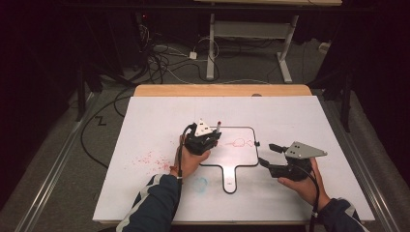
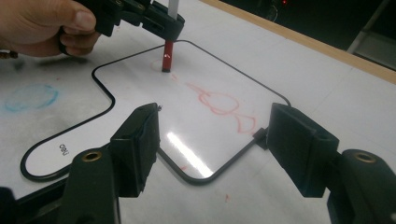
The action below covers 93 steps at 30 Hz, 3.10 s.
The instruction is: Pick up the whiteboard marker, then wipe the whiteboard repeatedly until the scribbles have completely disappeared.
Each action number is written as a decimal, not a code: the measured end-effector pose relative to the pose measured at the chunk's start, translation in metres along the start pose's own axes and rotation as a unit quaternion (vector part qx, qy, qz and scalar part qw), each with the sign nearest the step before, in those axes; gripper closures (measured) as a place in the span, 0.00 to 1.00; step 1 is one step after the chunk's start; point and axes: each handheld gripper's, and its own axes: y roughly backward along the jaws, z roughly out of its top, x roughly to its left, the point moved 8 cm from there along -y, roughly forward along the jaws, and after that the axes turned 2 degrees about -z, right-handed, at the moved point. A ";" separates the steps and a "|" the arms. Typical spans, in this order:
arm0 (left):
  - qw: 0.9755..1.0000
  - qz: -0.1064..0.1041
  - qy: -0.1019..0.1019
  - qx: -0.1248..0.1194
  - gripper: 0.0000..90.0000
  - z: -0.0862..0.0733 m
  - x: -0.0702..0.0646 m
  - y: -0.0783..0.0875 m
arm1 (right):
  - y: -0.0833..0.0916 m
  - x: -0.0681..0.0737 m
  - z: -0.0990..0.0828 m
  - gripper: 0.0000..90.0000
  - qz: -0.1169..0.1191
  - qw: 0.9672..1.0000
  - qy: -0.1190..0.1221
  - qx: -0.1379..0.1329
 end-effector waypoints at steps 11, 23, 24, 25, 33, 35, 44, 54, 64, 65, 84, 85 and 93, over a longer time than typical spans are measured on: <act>1.000 -0.015 -0.010 0.000 0.88 0.011 -0.019 -0.019 | 0.012 -0.005 -0.007 0.38 -0.015 1.000 -0.003 0.004; 0.999 -0.032 -0.025 0.000 0.88 0.020 -0.032 -0.034 | 0.011 -0.005 -0.013 0.38 -0.014 1.000 -0.006 0.006; 0.999 -0.030 -0.025 0.003 0.88 0.019 -0.030 -0.031 | 0.010 -0.005 -0.013 0.38 -0.013 1.000 -0.007 0.007; 0.999 -0.026 -0.030 0.005 0.88 0.017 -0.028 -0.028 | 0.010 -0.004 -0.013 0.38 -0.013 1.000 -0.006 0.007; 0.999 -0.014 -0.030 0.002 0.88 -0.003 -0.001 0.004 | 0.010 -0.003 -0.014 0.38 -0.010 1.000 -0.003 0.008; 1.000 -0.012 -0.028 0.000 0.88 -0.007 0.005 0.011 | 0.010 -0.002 -0.014 0.37 -0.009 1.000 -0.001 0.009; 1.000 -0.002 -0.028 -0.001 0.88 -0.012 0.013 0.017 | 0.008 0.000 -0.014 0.37 -0.008 1.000 0.003 0.014; 0.999 -0.041 -0.026 -0.008 0.88 0.001 -0.013 -0.006 | 0.008 -0.002 -0.016 0.37 -0.007 1.000 0.000 0.016; 0.999 -0.027 -0.017 -0.010 0.88 -0.005 0.006 0.004 | 0.011 -0.003 -0.017 0.37 -0.008 1.000 0.001 0.015; 1.000 -0.023 -0.011 -0.011 0.88 -0.007 0.011 0.007 | 0.011 -0.003 -0.017 0.37 -0.009 1.000 0.000 0.014; 0.998 -0.063 -0.032 -0.007 0.88 0.011 -0.018 -0.022 | 0.010 -0.003 -0.017 0.37 -0.010 1.000 0.001 0.016; 0.997 -0.063 -0.032 -0.005 0.88 0.013 -0.019 -0.025 | 0.010 -0.004 -0.017 0.37 -0.011 1.000 0.002 0.017; 0.996 -0.080 -0.046 0.003 0.88 0.029 -0.037 -0.049 | 0.010 -0.003 -0.017 0.37 -0.009 1.000 0.003 0.018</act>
